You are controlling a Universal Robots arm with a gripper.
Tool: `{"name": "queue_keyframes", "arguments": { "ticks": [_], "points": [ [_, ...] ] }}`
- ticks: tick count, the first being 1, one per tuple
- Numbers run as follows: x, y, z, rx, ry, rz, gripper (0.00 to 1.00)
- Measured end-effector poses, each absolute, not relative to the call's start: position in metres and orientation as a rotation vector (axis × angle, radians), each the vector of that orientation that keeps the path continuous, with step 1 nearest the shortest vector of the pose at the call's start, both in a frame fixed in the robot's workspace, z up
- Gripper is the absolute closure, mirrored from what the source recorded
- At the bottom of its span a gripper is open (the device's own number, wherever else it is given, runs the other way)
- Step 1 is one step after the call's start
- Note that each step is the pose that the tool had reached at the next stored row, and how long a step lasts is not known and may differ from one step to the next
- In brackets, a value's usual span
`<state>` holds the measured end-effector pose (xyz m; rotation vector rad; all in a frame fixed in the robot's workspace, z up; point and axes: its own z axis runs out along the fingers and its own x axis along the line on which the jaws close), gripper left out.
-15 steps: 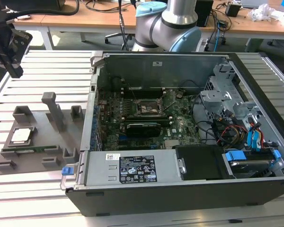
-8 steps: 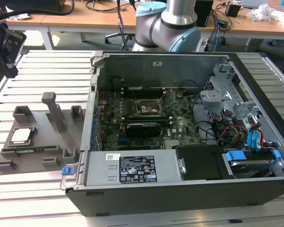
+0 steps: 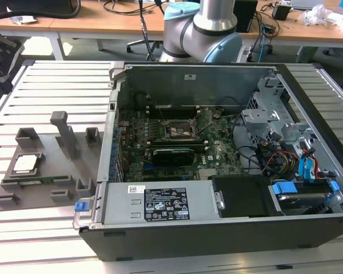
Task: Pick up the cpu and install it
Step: 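Reach for the cpu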
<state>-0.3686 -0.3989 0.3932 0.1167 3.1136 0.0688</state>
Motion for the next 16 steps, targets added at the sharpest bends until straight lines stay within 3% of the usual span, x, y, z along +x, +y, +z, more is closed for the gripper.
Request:
{"name": "queue_keyframes", "arguments": {
  "ticks": [16],
  "points": [
    [-0.392, -0.399, 0.393, 0.117, 3.114, 0.069, 0.89]
  ]
}}
